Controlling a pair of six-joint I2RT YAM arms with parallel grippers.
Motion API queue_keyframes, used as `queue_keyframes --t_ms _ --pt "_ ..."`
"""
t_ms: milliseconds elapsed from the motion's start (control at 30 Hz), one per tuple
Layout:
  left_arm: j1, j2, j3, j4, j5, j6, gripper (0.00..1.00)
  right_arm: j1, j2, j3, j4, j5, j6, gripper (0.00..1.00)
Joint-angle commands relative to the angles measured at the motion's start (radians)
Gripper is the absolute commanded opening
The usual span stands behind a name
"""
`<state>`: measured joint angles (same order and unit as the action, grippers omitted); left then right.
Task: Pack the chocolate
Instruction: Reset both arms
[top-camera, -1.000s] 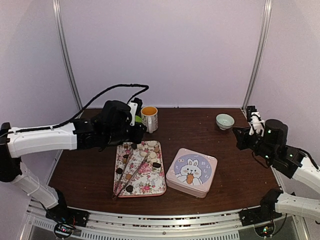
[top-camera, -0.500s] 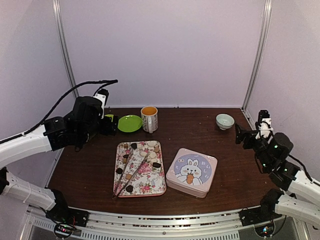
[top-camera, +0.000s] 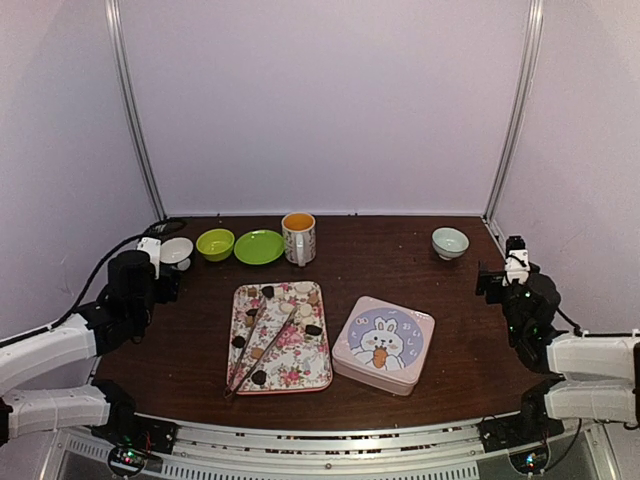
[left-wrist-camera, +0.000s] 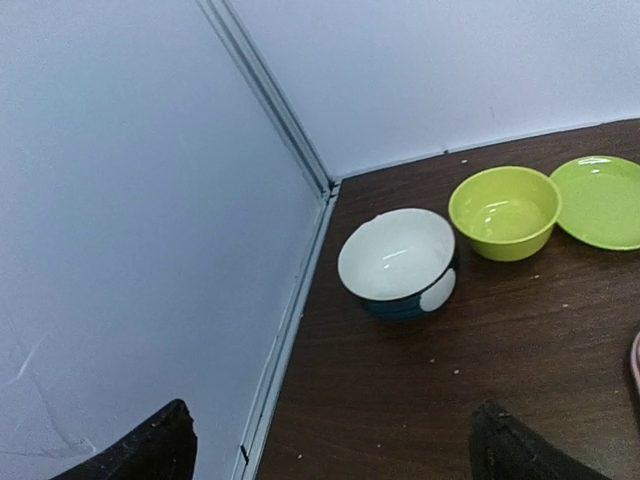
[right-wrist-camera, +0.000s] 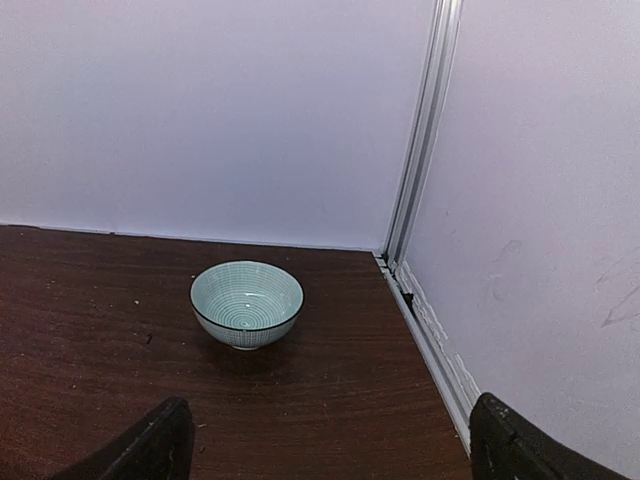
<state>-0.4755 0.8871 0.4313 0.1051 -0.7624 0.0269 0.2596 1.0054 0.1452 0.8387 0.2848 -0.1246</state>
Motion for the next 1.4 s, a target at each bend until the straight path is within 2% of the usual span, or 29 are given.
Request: queue_keyframes --t_ms 0,67,167,267,300,400,467,567,633,667,700,833,933,967,1033,1100,1367 --pt "0.184 -0.025 -0.093 0.265 0.161 0.044 0.98 -0.089 0.182 -0.025 0.314 -0.104 0.056 0.96" --pt "0.25 -0.012 -0.123 0.329 0.188 0.035 0.98 -0.122 0.284 -0.039 0.444 -0.11 0.082 0.95" --pt "0.276 0.055 -0.173 0.495 0.194 0.034 0.97 -0.134 0.391 -0.037 0.591 -0.077 0.099 0.96" --pt "0.277 0.181 -0.176 0.618 0.228 0.066 0.98 -0.137 0.34 0.046 0.34 -0.078 0.112 0.96" --pt "0.279 0.225 -0.167 0.653 0.236 0.077 0.98 -0.137 0.354 0.071 0.316 -0.081 0.104 0.97" --pt "0.278 0.342 -0.155 0.767 0.228 0.114 0.98 -0.149 0.344 0.094 0.252 -0.087 0.124 0.96" --pt "0.278 0.387 -0.13 0.812 0.23 0.14 0.98 -0.15 0.357 0.092 0.282 -0.09 0.121 0.96" --pt "0.283 0.428 -0.121 0.867 0.306 0.159 0.98 -0.151 0.352 0.094 0.262 -0.09 0.123 0.87" --pt "0.288 0.482 -0.107 0.904 0.339 0.181 0.98 -0.151 0.355 0.091 0.279 -0.09 0.12 0.86" --pt "0.29 0.499 -0.085 0.904 0.315 0.182 0.98 -0.151 0.354 0.093 0.275 -0.09 0.12 0.95" --pt "0.303 0.495 -0.065 0.833 0.306 0.154 0.98 -0.151 0.354 0.092 0.272 -0.091 0.12 0.99" --pt "0.402 0.478 -0.1 0.858 0.472 0.073 0.98 -0.151 0.354 0.091 0.274 -0.091 0.121 1.0" --pt "0.466 0.552 -0.141 1.031 0.578 0.042 0.97 -0.151 0.354 0.092 0.274 -0.09 0.121 1.0" --pt "0.467 0.53 -0.128 0.926 0.593 0.038 0.97 -0.151 0.354 0.092 0.276 -0.09 0.12 1.0" --pt "0.468 0.544 -0.127 0.971 0.583 0.036 0.96 -0.151 0.354 0.091 0.274 -0.09 0.121 1.0" --pt "0.469 0.531 -0.117 0.923 0.543 0.014 0.98 -0.151 0.354 0.091 0.274 -0.09 0.121 1.0" --pt "0.469 0.538 -0.119 0.949 0.54 0.017 0.98 -0.151 0.354 0.092 0.275 -0.09 0.12 1.0"
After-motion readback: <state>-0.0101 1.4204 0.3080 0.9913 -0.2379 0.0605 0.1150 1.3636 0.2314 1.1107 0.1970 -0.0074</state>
